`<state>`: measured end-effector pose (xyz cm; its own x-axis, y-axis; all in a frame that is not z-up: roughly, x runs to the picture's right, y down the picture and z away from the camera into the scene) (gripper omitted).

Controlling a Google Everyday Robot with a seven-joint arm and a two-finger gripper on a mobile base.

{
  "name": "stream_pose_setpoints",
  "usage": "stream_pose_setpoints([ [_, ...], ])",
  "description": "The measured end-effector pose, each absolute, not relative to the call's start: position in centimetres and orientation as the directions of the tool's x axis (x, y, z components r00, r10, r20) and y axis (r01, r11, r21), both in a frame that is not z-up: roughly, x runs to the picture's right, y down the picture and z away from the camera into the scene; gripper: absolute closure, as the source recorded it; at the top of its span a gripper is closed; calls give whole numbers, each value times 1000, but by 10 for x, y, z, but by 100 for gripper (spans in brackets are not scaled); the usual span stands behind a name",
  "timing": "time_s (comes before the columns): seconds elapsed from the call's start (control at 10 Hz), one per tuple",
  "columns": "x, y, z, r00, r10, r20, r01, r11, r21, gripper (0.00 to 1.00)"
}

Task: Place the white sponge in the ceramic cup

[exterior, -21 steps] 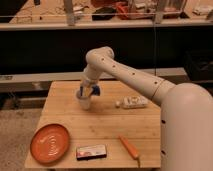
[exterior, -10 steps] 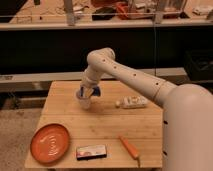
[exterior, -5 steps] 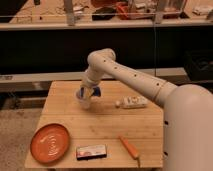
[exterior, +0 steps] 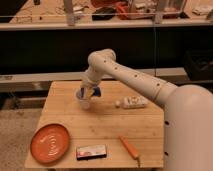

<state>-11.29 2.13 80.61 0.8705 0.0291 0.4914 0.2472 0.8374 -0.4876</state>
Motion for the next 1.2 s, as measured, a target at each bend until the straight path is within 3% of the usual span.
stream_pose_setpoints([
  [1.2, -111, 24, 808, 861, 13, 508, 269, 837, -477, 94],
])
